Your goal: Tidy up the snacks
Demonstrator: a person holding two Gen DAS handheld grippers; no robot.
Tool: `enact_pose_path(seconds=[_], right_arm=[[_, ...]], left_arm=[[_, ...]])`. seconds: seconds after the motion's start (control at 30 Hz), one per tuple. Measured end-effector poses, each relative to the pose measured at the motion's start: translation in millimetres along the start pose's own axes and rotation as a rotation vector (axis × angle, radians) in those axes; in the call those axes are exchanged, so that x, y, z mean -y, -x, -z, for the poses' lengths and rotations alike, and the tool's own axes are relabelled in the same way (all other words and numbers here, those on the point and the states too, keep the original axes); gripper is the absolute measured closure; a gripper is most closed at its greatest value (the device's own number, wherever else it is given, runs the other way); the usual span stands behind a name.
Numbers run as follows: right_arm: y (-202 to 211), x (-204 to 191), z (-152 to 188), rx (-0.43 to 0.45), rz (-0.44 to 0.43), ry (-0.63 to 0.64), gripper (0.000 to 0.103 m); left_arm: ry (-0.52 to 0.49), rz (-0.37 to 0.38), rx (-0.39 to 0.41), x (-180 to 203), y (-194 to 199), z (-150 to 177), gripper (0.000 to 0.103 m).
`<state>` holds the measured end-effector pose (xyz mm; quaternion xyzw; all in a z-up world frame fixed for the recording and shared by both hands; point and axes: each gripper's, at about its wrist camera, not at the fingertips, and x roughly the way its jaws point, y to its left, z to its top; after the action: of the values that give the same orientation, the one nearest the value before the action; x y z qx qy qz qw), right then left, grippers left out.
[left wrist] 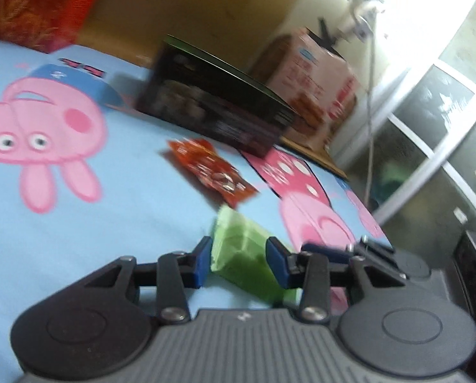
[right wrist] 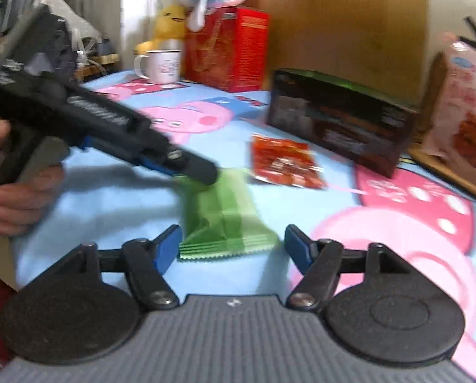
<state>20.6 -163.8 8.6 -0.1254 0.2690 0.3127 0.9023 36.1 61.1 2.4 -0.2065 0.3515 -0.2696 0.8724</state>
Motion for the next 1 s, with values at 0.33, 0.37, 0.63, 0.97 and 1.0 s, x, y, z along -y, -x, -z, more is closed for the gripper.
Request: enact_pose_path(seconds=[0.33, 0.37, 0.63, 0.97, 1.0], right_arm=[[54.2, 41.4, 22.9, 0.030, 0.117, -0.145, 0.025], [55.6, 39.3, 22.2, 0.036, 0.098, -0.138, 0.025], [11.7, 24.0, 5.9, -0.016, -0.024, 0.006, 0.026], [5.2, 24.6, 6.7, 0.016, -0.108, -0.029, 0.051], [7.4, 25.0, 5.5, 0.025, -0.111, -0.037, 0.056]], left_arm=[[0.063, 0.061, -0.028, 3.9, 8.8, -19.0, 0.059], [0.066, 0.065, -0.036, 5.1, 8.7, -19.6, 0.059], [0.034, 0.008, -0.114, 17.8, -19.1, -10.8, 0.056], [0.007, 0.012, -0.139, 27.1, -23.6, -7.3, 0.067], [0.009, 0.015, -0.140, 28.1, -23.2, -9.8, 0.067]])
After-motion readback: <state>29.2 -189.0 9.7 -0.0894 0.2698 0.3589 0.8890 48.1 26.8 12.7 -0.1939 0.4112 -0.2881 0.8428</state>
